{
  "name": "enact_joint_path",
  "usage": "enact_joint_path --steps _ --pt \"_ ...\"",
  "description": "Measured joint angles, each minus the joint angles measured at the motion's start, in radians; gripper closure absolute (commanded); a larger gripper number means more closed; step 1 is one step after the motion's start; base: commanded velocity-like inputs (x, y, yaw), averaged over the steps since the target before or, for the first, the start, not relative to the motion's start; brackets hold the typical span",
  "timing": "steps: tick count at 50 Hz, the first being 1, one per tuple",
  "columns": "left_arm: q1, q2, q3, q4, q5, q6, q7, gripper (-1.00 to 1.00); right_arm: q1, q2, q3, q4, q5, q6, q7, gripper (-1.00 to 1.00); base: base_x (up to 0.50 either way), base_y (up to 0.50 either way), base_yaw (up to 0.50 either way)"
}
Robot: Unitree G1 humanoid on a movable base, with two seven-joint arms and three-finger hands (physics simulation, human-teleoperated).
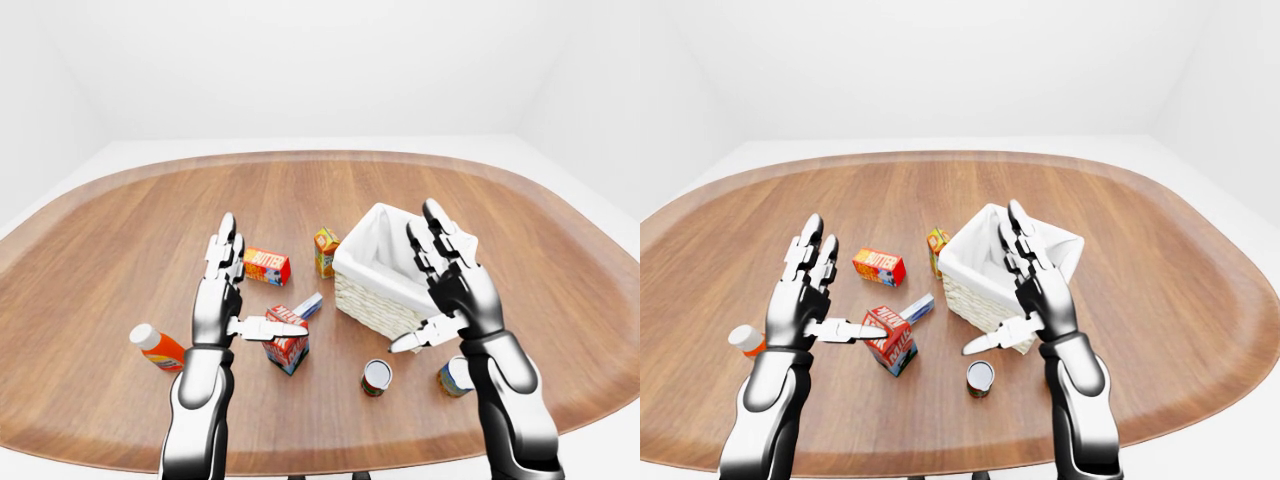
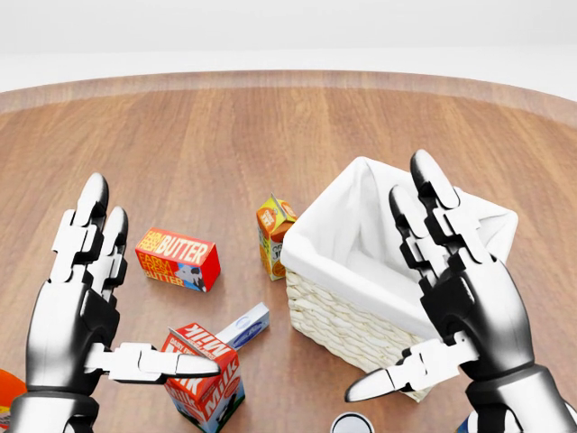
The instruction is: Pick up the tomato sauce, and put it in the basket.
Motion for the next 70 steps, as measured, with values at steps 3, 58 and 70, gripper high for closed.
enact_joint_path --steps 3,58,70 --pt "0.0 0.0 0.0 0.0 0.0 0.0 0.0 -1.0 0.001 -0.004 -0.002 -0.003 0.006 0.0 0.021 -1.0 0.0 0.0 0.0" --pt "0.006 -0.001 -0.006 0.021 0.008 0.0 -0.001 -1.0 0.104 -0.01 0.068 0.046 -0.146 0.0 0.268 -1.0 0.0 0.0 0.0" --pt "0.007 -0.001 -0.007 0.027 0.01 0.0 -0.002 -1.0 0.132 -0.013 0.084 0.044 -0.161 0.0 0.314 -1.0 0.0 0.0 0.0"
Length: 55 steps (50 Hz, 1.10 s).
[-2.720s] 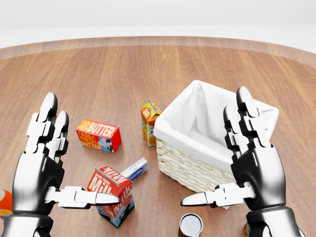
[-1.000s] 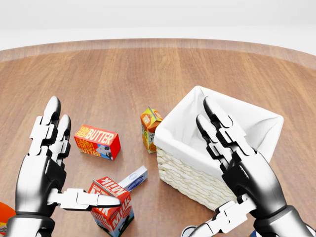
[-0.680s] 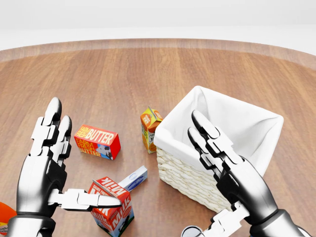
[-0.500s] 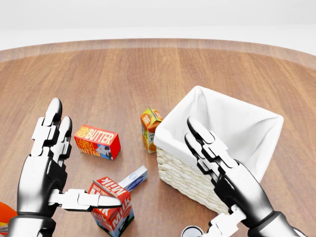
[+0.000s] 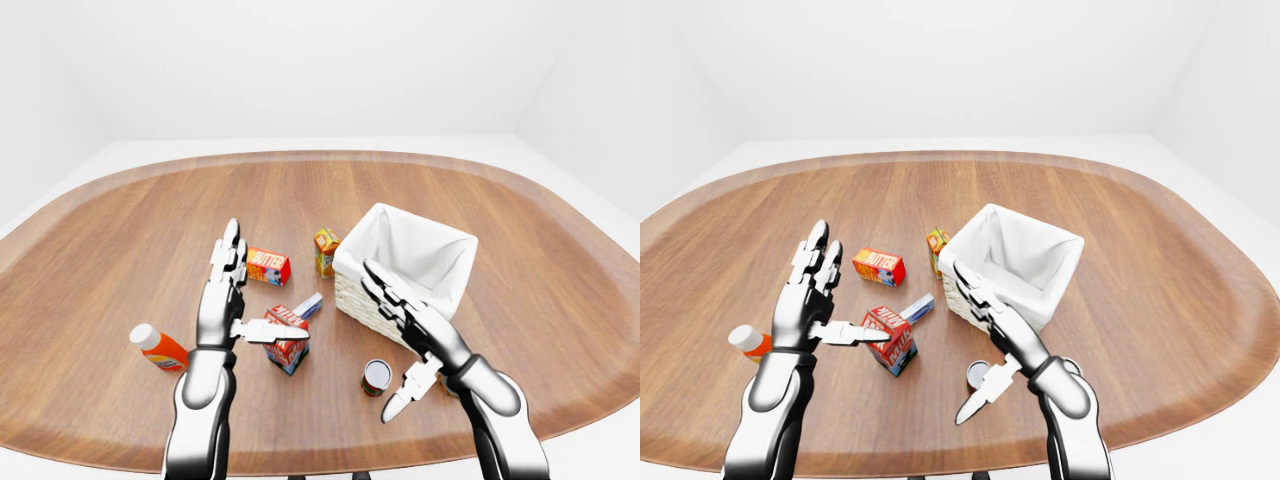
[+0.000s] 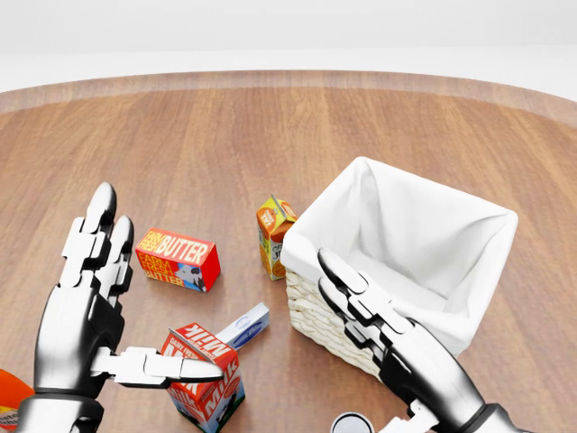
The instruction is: Pick up the tomato sauce, and put it in the basket.
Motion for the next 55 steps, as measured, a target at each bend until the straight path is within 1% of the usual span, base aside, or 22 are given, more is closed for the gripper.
enact_joint_path --steps 6,20,46,51,55 --pt "0.001 0.0 -0.001 0.007 0.002 0.0 0.0 -1.0 0.011 -0.002 0.006 -0.003 -0.005 0.0 0.02 -1.0 0.0 0.0 0.0" --pt "0.003 -0.001 -0.003 0.01 0.004 0.0 0.0 -1.0 0.022 -0.004 0.012 0.005 -0.019 0.0 0.02 -1.0 0.0 0.0 0.0" --pt "0.004 -0.001 -0.004 0.006 0.005 0.0 -0.001 -1.0 0.006 -0.01 0.007 0.112 -0.067 0.0 0.02 -1.0 0.0 0.0 0.0" --pt "0.004 -0.001 -0.004 0.006 0.005 0.0 -0.001 -1.0 0.003 -0.012 0.005 0.13 -0.075 -0.005 0.02 -1.0 0.0 0.0 0.0" --pt "0.004 -0.001 -0.004 0.007 0.005 0.0 -0.001 -1.0 0.004 -0.014 0.004 0.145 -0.084 -0.015 0.02 -1.0 0.0 0.0 0.0"
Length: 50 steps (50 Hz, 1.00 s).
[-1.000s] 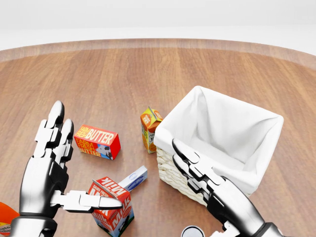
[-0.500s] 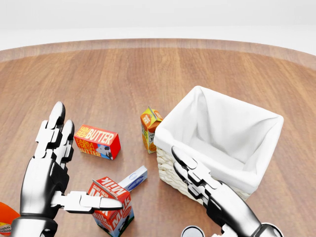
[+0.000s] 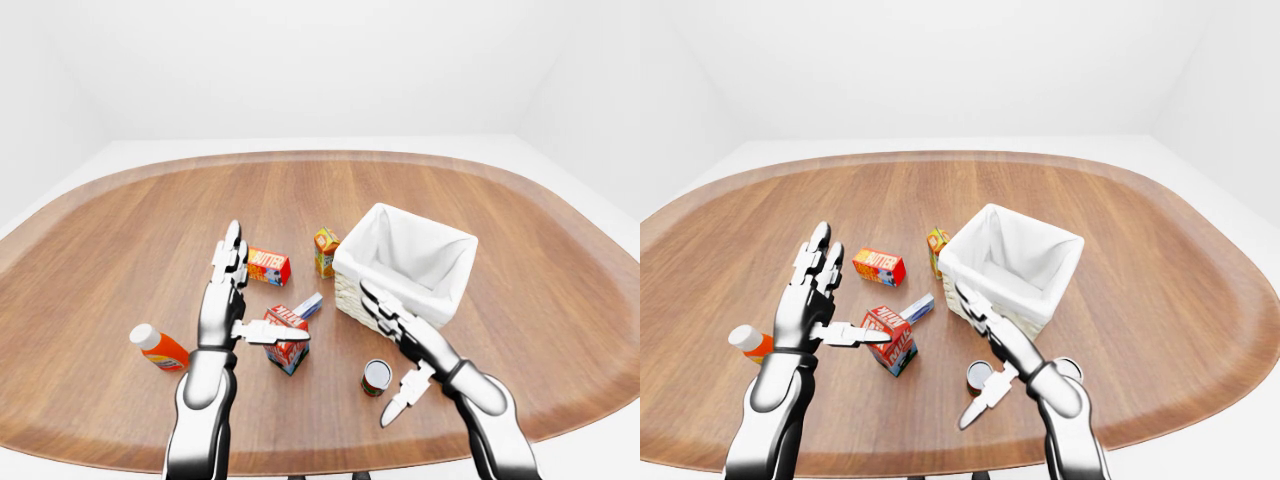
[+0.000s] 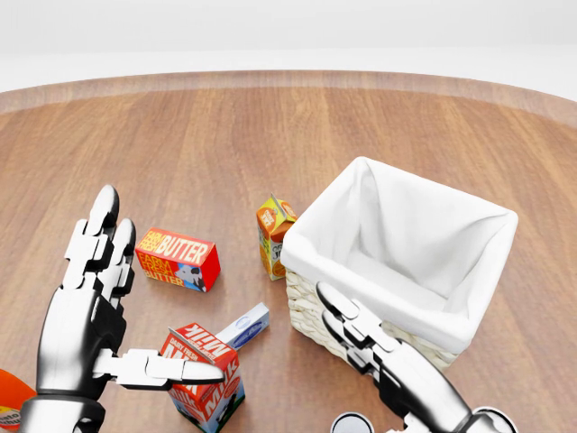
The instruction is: Pick up the tomato sauce, and put it in the basket.
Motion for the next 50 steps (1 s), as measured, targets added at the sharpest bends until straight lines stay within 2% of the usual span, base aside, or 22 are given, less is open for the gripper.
enact_joint_path --steps 20,30,34,50 --pt "-0.001 0.0 0.0 0.005 0.0 0.0 0.0 -1.0 -0.008 -0.007 -0.006 0.121 -0.047 -0.108 0.0 -1.0 0.0 0.0 0.0" --pt "-0.001 0.0 0.001 0.001 -0.001 0.0 -0.001 -1.0 -0.016 -0.01 -0.006 0.174 -0.081 -0.15 0.0 -1.0 0.0 0.0 0.0" --pt "-0.001 0.0 0.001 0.001 -0.001 0.0 -0.001 -1.0 -0.017 -0.011 -0.005 0.186 -0.093 -0.16 0.0 -1.0 0.0 0.0 0.0" --pt "0.002 0.0 0.0 -0.002 -0.001 0.0 -0.001 -1.0 -0.02 -0.013 -0.004 0.213 -0.123 -0.16 0.0 -1.0 0.0 0.0 0.0"
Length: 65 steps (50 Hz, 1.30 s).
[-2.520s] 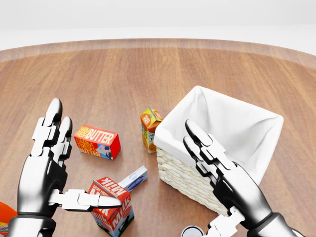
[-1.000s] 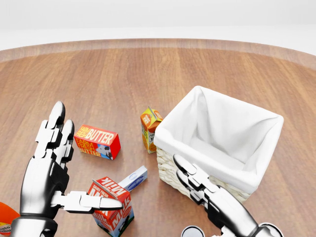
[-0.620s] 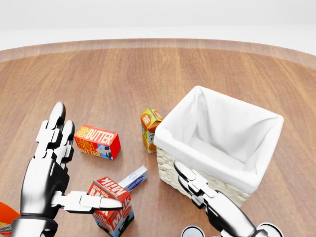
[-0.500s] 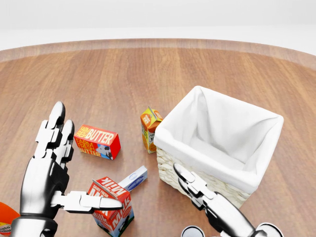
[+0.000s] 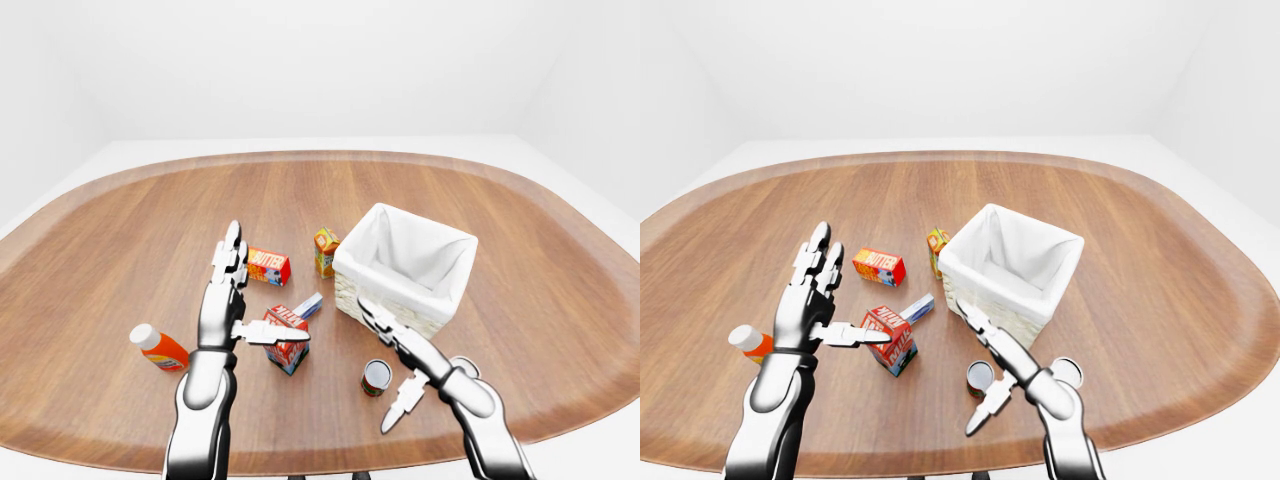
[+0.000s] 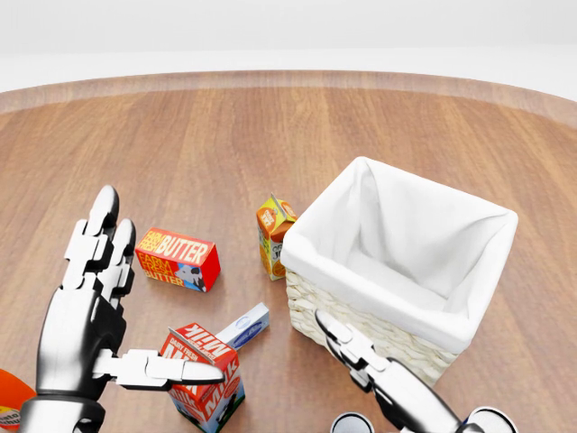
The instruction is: Pick up the tomato sauce, and put it in the basket.
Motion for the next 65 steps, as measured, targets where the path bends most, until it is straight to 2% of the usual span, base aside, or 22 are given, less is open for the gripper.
enact_joint_path --steps 65 --pt "0.005 -0.001 -0.004 0.002 0.004 0.0 0.0 -1.0 -0.065 -0.016 -0.011 0.188 -0.099 0.0 -0.023 -1.0 0.0 0.0 0.0"
